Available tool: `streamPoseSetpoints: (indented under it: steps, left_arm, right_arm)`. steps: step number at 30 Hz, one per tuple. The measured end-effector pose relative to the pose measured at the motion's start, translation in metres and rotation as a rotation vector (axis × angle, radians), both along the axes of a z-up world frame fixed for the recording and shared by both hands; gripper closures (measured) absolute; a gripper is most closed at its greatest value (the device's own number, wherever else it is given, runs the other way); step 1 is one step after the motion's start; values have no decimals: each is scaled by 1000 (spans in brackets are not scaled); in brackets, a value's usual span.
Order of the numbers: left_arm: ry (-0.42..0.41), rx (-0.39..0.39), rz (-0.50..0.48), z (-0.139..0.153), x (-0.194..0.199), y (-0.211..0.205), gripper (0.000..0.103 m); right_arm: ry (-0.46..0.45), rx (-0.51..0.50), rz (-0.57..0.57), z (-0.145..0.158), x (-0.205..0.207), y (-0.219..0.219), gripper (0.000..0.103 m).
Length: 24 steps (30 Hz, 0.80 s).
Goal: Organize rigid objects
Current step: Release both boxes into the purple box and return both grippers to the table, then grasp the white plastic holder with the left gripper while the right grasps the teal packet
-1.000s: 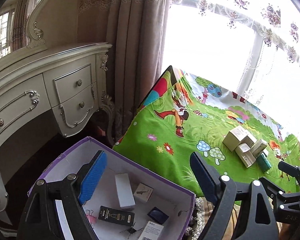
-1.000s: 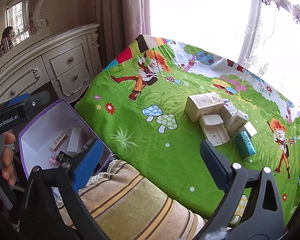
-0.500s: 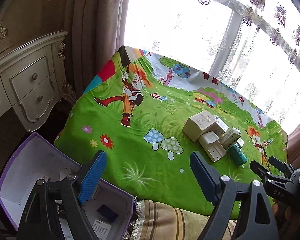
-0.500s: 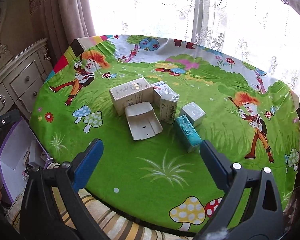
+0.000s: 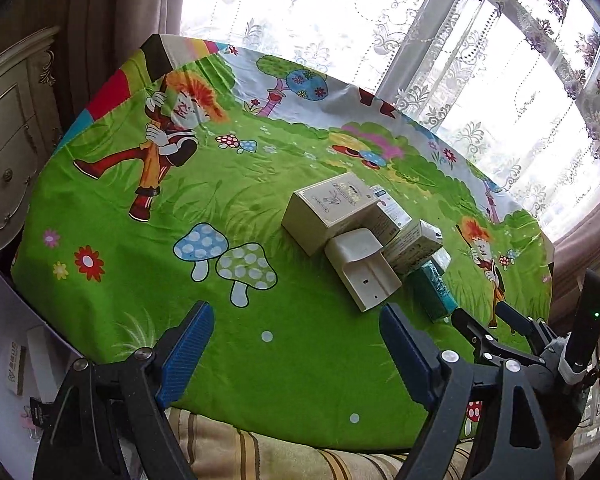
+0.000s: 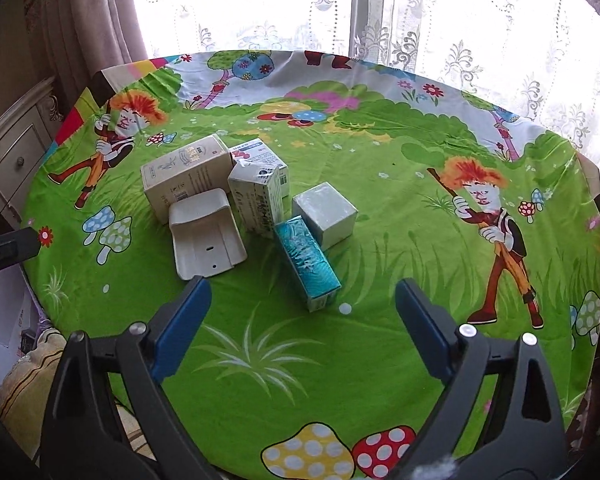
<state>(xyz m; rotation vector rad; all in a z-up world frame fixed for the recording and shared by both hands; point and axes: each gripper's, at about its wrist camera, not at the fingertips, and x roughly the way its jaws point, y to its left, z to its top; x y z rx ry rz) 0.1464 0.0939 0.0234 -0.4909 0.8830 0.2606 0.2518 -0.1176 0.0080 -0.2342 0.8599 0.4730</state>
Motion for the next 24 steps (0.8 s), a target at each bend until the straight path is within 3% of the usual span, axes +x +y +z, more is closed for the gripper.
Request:
streamPoseSetpoints:
  steps: [9,19,24]
  left_arm:
    - [58,-113,15,-23,55,-18,17]
    - [149,-311,220,-56,107,-7,16]
    - [183,-334,282,-63,123,-8,16]
  right_arm:
    - [47,-7,-8,-21,21,0,22]
    - [53,1,9,-30,30,4,28]
    - [66,-2,11,-37,35,4,36]
